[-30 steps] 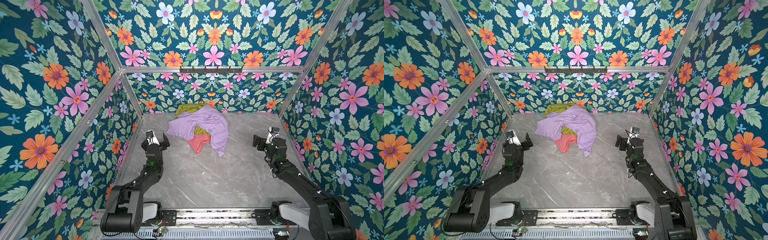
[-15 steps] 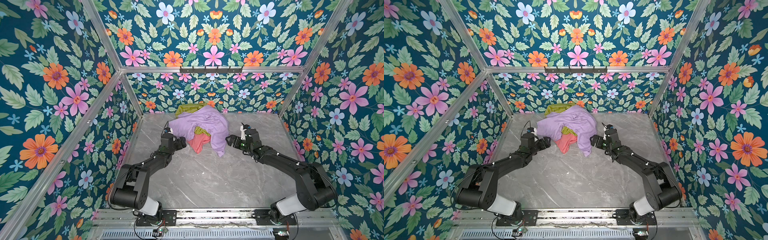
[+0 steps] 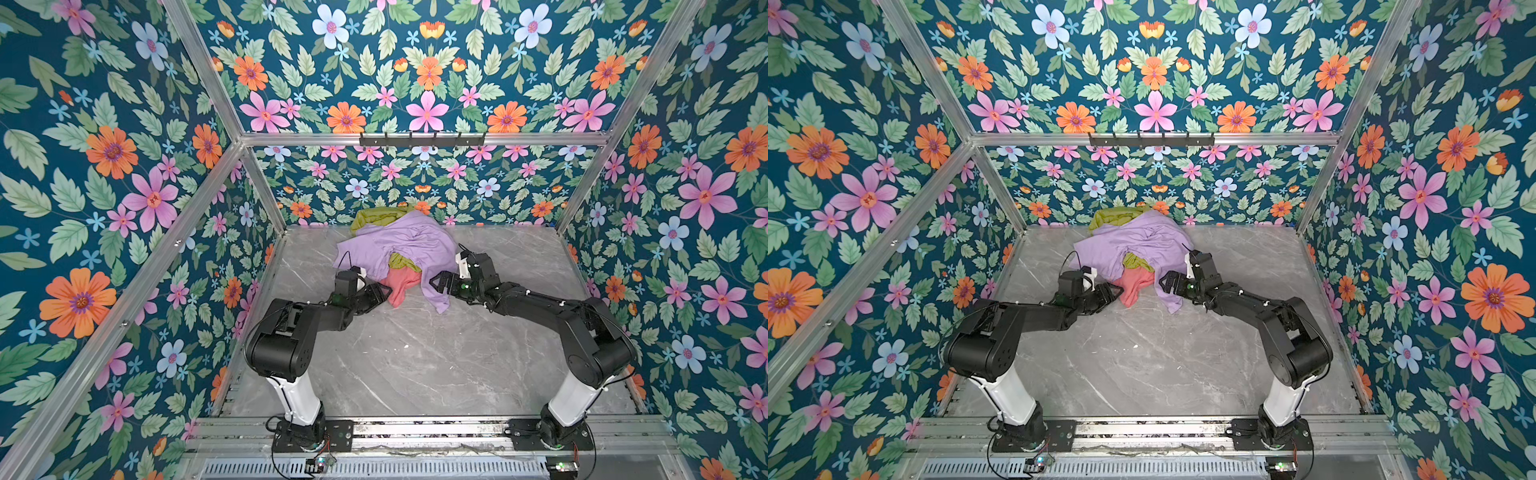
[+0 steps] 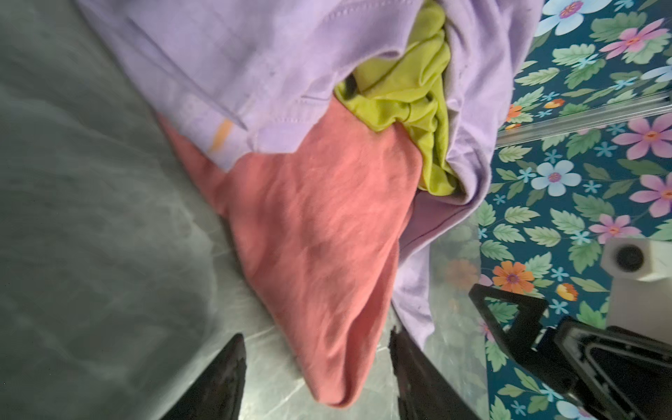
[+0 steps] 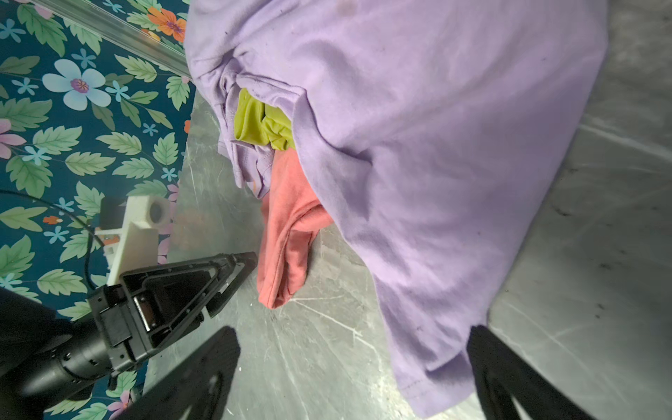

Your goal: Pick out a specific cloth from the pile

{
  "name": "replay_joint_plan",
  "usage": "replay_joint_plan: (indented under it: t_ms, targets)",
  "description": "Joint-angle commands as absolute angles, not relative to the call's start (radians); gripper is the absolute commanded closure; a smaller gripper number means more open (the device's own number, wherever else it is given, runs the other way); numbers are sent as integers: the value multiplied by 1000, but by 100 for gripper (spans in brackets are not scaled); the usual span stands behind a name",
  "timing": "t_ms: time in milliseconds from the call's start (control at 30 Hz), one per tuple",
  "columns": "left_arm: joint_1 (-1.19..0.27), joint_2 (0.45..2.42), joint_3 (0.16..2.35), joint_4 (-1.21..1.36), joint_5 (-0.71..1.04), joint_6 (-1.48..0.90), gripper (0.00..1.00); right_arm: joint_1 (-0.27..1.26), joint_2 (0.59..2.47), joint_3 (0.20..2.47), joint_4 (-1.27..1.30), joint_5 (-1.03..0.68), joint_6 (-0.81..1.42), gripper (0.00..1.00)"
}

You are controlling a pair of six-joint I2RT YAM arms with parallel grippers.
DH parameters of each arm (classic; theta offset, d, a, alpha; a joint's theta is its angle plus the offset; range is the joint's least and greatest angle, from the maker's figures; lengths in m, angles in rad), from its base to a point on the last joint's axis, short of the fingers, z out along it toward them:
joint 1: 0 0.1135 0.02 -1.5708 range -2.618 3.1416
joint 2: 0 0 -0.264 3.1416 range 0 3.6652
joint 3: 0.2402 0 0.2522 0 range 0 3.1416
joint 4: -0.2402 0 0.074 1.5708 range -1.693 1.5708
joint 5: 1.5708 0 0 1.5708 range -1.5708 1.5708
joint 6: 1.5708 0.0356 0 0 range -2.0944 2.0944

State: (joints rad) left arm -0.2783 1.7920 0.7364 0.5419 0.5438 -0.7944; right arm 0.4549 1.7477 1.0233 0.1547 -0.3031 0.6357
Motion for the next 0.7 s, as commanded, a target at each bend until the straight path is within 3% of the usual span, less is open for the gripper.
replay_joint_plan:
  t_ms: [0, 267, 667]
  targets:
    - [-284, 1834, 747, 633, 597, -841, 39, 467, 1758, 1041, 146, -321, 637, 1]
    - [-282, 1892, 811, 568, 606, -830, 54, 482, 1761, 1048, 127, -322, 633, 1]
    - [-282, 1896, 839, 529, 606, -814, 84, 489, 1754, 1031, 139, -337, 632, 1]
